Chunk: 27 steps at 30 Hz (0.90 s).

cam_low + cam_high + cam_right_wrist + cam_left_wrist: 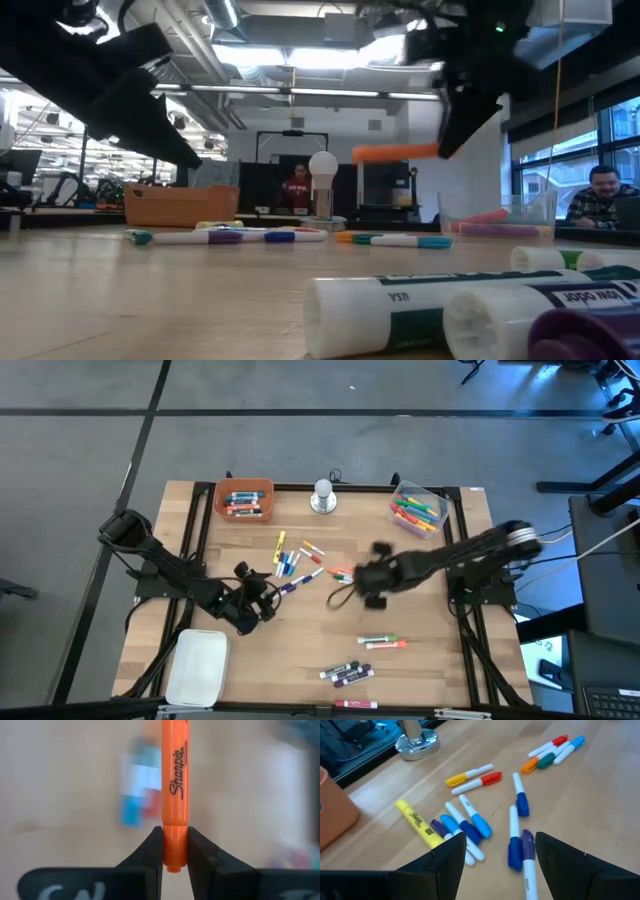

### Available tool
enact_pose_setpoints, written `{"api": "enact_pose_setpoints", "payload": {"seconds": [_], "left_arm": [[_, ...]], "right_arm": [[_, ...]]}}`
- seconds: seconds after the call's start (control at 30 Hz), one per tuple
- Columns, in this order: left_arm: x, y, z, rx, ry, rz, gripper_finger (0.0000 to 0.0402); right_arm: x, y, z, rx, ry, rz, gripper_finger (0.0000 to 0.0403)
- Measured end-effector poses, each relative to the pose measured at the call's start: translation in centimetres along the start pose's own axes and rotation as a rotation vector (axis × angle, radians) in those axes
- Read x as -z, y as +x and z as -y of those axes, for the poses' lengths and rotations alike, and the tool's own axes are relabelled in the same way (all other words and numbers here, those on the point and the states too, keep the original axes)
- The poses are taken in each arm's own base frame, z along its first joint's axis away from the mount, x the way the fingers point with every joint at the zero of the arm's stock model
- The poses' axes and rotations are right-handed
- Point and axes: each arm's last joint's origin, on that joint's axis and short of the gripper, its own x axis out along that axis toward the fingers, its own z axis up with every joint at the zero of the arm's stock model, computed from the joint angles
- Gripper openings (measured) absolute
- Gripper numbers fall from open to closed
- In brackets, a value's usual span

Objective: Pick & Place Markers
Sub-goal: Put the large orange highlighter pen into the transparent bin

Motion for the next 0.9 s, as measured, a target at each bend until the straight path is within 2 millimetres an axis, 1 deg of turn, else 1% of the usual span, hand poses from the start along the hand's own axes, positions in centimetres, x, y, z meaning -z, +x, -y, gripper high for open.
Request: {"api": "enact_pose_setpoints", "payload": {"seconds": [0.1,0.13,0.2,0.3,0.4,0.47,0.6,0.8,0.9], "left_arm": [[-0.3,0.0,0.3,0.031,0.012,0.005,0.0233],[-0.4,0.0,0.4,0.044,0.018,0.007,0.0233],[-0.5,0.1,0.6,0.053,0.037,0.018,0.0233],[-0.7,0.3,0.5,0.053,0.045,0.022,0.0233],[-0.9,0.6,0.4,0.044,0.038,0.018,0.0233],[-1.0,0.7,0.3,0.036,0.034,0.016,0.0233],[-1.3,1.2,0.2,0.035,0.007,0.015,0.0233],[-1.8,1.5,0.2,0.061,0.017,0.019,0.0233],[-1.9,1.7,0.2,0.057,0.035,0.024,0.0233]], "right_arm": [[3.5,-0.1,3.7,0.217,0.208,0.007,0.0059],[4.8,0.0,4.8,0.288,0.268,0.002,0.0059],[7.0,0.4,6.6,0.375,0.366,-0.001,0.0059],[9.8,1.3,8.6,0.454,0.449,-0.037,0.0058],[12.0,2.3,10.1,0.53,0.485,-0.092,0.0058],[12.5,2.9,10.9,0.548,0.505,-0.114,0.0058],[12.4,3.7,12.6,0.536,0.535,-0.117,0.0058],[13.3,4.0,14.5,0.576,0.575,-0.19,0.0058],[13.7,4.2,15.3,0.568,0.584,-0.217,0.0058]]}}
